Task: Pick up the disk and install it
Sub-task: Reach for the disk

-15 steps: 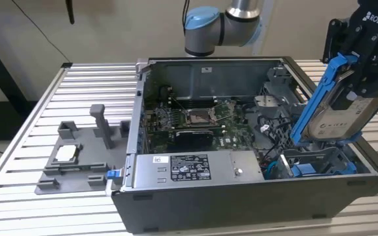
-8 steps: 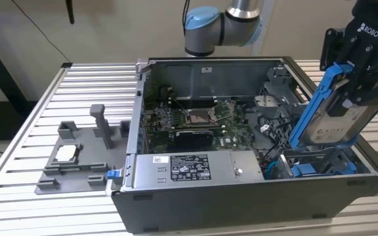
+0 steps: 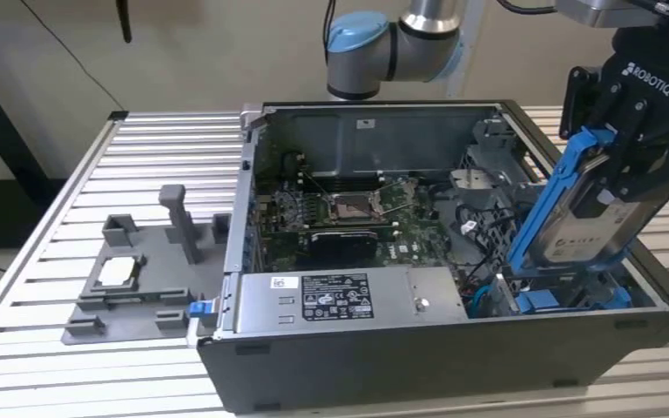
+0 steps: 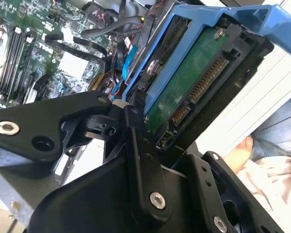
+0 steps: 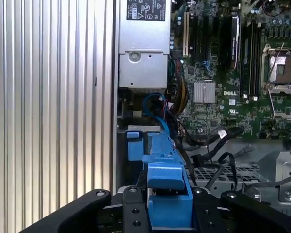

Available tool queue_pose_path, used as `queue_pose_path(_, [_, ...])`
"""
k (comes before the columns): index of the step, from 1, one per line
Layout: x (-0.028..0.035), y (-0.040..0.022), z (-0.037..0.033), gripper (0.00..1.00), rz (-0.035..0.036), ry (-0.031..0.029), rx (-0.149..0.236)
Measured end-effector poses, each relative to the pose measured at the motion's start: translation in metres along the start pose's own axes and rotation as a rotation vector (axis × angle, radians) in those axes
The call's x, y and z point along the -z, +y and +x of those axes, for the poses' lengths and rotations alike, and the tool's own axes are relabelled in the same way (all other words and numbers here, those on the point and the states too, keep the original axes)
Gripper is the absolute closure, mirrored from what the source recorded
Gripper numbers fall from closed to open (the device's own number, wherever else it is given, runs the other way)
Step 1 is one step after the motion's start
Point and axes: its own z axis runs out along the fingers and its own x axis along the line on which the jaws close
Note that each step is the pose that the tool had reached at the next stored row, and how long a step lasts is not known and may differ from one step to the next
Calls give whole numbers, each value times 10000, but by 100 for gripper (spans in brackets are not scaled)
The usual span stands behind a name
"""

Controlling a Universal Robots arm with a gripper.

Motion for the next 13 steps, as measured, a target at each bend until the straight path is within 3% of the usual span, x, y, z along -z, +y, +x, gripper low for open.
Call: queue_pose_path(13, [-129,-30,28,67,0,-5,0])
